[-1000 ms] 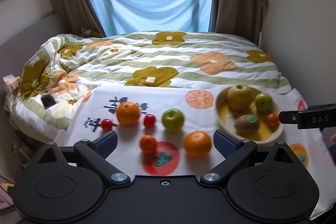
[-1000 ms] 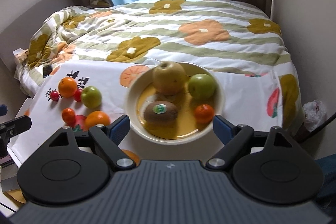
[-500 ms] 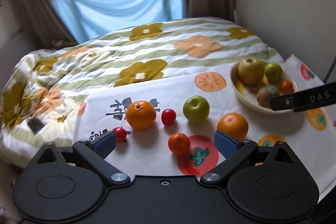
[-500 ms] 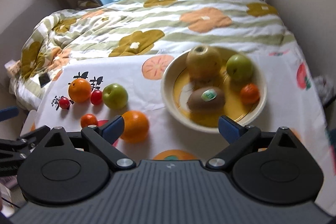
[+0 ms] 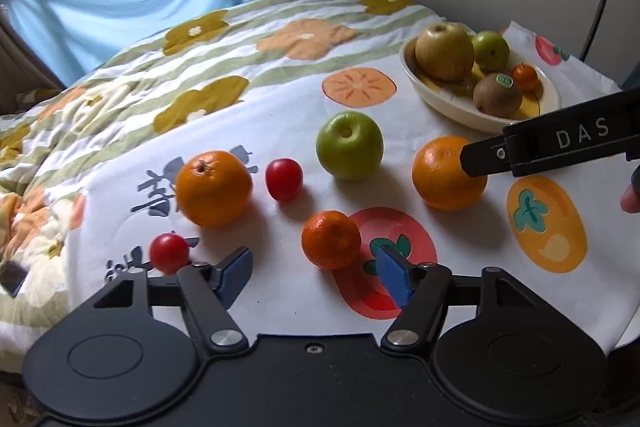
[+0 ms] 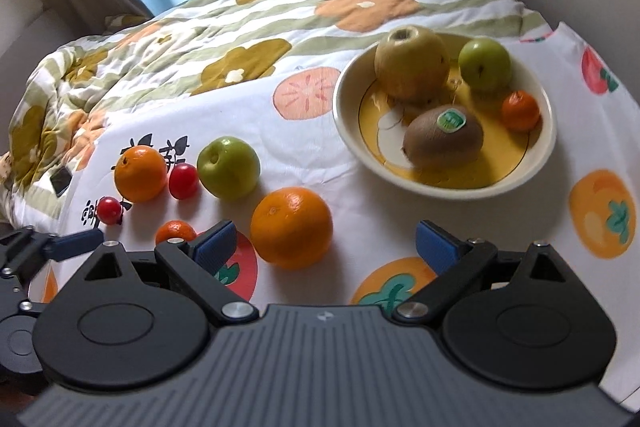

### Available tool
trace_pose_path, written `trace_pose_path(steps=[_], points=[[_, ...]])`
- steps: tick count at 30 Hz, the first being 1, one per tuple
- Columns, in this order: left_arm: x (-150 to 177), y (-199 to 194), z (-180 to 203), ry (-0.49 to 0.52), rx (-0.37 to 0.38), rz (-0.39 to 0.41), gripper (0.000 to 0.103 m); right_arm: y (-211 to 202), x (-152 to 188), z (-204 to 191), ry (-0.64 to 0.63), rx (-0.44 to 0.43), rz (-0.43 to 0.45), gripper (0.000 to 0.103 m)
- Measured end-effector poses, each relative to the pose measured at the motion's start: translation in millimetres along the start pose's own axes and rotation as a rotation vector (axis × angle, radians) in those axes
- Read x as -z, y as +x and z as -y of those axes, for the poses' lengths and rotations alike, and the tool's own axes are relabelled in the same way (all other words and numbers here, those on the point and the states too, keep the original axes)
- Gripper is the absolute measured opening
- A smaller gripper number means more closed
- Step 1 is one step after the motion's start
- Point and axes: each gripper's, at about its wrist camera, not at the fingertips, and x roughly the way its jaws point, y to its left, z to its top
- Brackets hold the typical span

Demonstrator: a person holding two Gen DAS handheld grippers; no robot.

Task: Organize fruits
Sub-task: 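Grasp a tangerine with the left tool while the right tool grasps a large orange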

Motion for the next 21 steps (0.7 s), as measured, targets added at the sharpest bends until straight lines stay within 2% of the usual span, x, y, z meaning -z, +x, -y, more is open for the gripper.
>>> trace_pose_path(steps=[8,12,13,14,16,21], points=[[0,25,1,0.051,0.051,-0.013,0.062,15,4,-7,0.035,0.015,-0.007,0.103],[-2,34,1,0.061,0.072,-0.02,0.062,21,5,-9,0.042,0.022,-0.007,0.103],[-2,36,0,0.059,0.081,-0.021,0.058,22,5,-10,0.042,0.023,-0.008,0.103],[-2,38,0,0.058,0.09,-0.024,0.049,23,6,-11,0.041,0.024,-0.01,0.103],[-1,38,-1,0.057,0.096,-0.02,0.043,25,7,-14,0.036,0.022,-0.013,0.103],[0,36,-5,0.045,0.109,-0.026,0.042,29,7,-20,0.015,0.019,-0.016,0.103]])
